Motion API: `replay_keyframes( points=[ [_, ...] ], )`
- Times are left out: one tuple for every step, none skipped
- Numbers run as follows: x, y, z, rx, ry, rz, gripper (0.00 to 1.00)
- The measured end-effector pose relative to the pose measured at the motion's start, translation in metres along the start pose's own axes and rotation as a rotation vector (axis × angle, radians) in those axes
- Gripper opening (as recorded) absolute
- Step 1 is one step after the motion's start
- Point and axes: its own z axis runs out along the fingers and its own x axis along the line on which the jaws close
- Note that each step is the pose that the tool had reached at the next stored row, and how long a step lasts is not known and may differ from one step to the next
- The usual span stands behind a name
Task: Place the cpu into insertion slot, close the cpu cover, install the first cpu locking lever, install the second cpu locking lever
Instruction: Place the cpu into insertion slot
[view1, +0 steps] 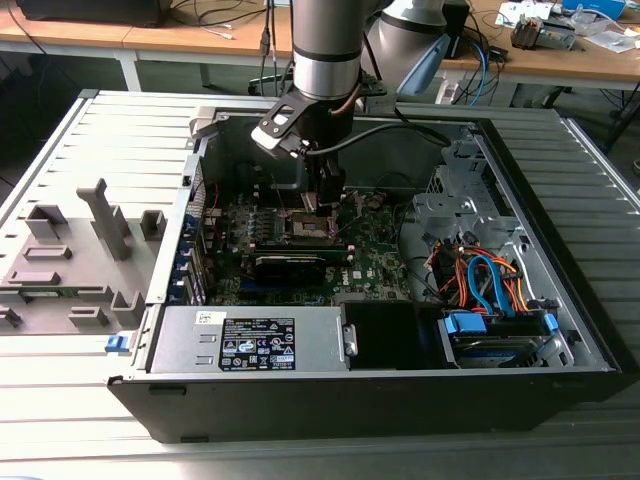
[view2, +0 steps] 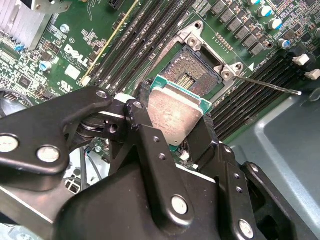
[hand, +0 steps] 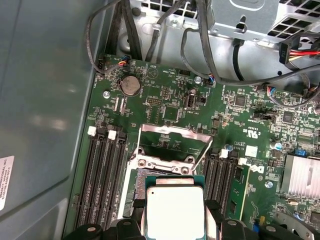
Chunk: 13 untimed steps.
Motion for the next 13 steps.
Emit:
replay_keyframes(
  points=[
    [0.0000, 0.0000, 0.0000, 0.0001, -0.0003, 0.001, 0.55],
    [0.0000, 0.0000, 0.0000, 0.0004, -0.0009, 0.002, 0.55],
    [0.0000, 0.0000, 0.0000, 0.0005, -0.0013, 0.003, 0.55],
    [0.0000, 0.0000, 0.0000, 0.0006, -0.0016, 0.004, 0.55],
    [0.0000, 0.0000, 0.0000, 0.0008, -0.0020, 0.004, 0.55],
    [0.0000, 0.0000, 0.0000, 0.0009, -0.0023, 0.005, 0.55],
    [0.0000, 0.0000, 0.0000, 0.0010, -0.0028, 0.006, 0.55],
    [0.0000, 0.0000, 0.0000, 0.0011, -0.0030, 0.007, 0.55],
    [0.0000, 0.0000, 0.0000, 0.0013, -0.0035, 0.007, 0.55],
    [0.0000, 0.0000, 0.0000, 0.0014, -0.0038, 0.008, 0.55],
    [0.0000, 0.0000, 0.0000, 0.0015, -0.0041, 0.009, 0.55],
    [0.0000, 0.0000, 0.0000, 0.0017, -0.0045, 0.010, 0.55],
    [0.0000, 0.0000, 0.0000, 0.0018, -0.0049, 0.010, 0.55]
  ],
)
